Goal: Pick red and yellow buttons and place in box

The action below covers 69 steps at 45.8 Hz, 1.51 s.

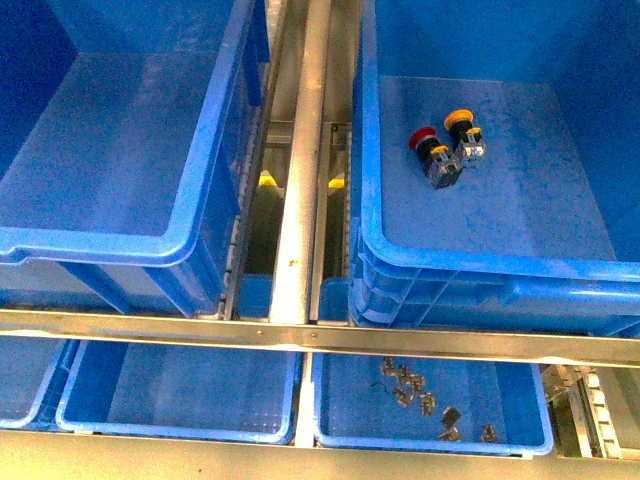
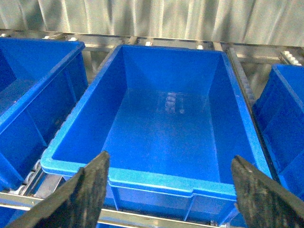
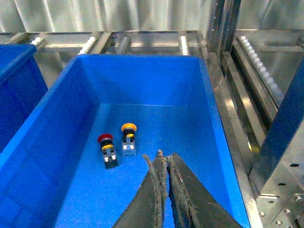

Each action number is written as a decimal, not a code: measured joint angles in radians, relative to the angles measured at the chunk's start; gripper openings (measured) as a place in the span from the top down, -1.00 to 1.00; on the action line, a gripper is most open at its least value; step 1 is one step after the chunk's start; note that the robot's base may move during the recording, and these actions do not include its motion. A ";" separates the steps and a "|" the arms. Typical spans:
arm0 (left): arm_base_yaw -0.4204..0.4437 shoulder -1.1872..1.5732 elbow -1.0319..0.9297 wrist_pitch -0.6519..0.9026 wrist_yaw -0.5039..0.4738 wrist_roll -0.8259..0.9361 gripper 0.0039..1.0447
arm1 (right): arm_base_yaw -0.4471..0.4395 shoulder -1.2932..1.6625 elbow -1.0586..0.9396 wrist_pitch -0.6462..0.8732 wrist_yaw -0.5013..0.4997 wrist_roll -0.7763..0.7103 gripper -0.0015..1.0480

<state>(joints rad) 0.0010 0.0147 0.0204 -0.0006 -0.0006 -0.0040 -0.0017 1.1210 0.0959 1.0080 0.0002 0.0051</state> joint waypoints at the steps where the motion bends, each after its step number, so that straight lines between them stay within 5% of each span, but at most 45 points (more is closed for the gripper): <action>1: 0.000 0.000 0.000 0.000 0.000 0.000 -0.26 | 0.000 -0.024 -0.009 -0.016 0.000 0.000 0.93; 11: 0.000 0.000 0.000 0.000 0.000 0.000 0.45 | 0.000 -0.195 -0.053 -0.142 0.000 0.000 0.93; 16: 0.000 0.000 0.000 0.000 0.000 -0.001 0.97 | 0.000 -0.317 -0.073 -0.243 0.000 0.000 0.93; 43: 0.000 0.000 0.000 0.000 0.000 0.000 0.96 | 0.000 -0.751 -0.075 -0.638 0.000 0.000 0.93; 69: 0.000 0.000 0.000 0.000 0.000 0.000 0.96 | 0.000 -0.925 -0.075 -0.811 0.000 0.000 0.93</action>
<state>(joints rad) 0.0010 0.0147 0.0204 -0.0006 -0.0006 -0.0040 -0.0017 0.1955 0.0212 0.1967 0.0006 0.0051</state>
